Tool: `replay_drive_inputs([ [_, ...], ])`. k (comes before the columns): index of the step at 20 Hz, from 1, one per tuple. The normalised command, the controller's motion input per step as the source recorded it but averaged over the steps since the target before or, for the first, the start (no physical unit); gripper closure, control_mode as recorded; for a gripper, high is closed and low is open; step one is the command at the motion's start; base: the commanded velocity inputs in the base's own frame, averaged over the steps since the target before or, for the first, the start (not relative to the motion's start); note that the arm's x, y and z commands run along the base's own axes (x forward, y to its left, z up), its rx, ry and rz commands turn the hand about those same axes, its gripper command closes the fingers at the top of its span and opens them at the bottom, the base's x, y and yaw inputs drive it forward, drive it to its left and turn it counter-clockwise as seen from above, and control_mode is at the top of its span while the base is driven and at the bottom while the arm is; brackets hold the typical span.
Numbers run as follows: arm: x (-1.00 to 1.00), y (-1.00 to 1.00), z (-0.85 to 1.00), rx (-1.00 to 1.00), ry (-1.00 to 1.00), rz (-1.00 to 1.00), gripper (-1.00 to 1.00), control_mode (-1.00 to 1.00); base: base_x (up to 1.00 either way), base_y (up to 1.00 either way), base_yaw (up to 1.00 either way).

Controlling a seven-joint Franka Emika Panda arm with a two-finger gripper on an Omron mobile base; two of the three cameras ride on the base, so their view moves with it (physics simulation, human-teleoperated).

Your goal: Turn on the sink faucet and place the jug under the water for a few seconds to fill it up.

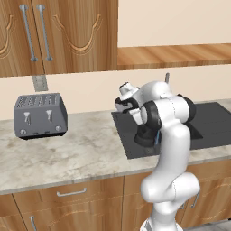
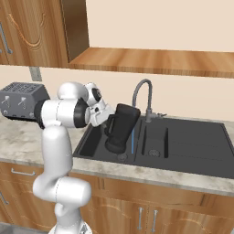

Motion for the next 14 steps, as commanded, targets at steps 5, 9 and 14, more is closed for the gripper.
replay_drive_inputs([
  [5,0.47,-0.17,-0.04,0.0,0.01,-0.06,1.0,-1.0,0.0,0.0,0.0],
  [9,0.47,-0.18,-0.06,0.0,0.03,-0.06,1.0,-1.0,0.0,0.0,0.0],
  [14,0.3,-0.07,0.0,0.0,0.01,-0.03,1.0,-1.0,0.0,0.0,0.0],
])
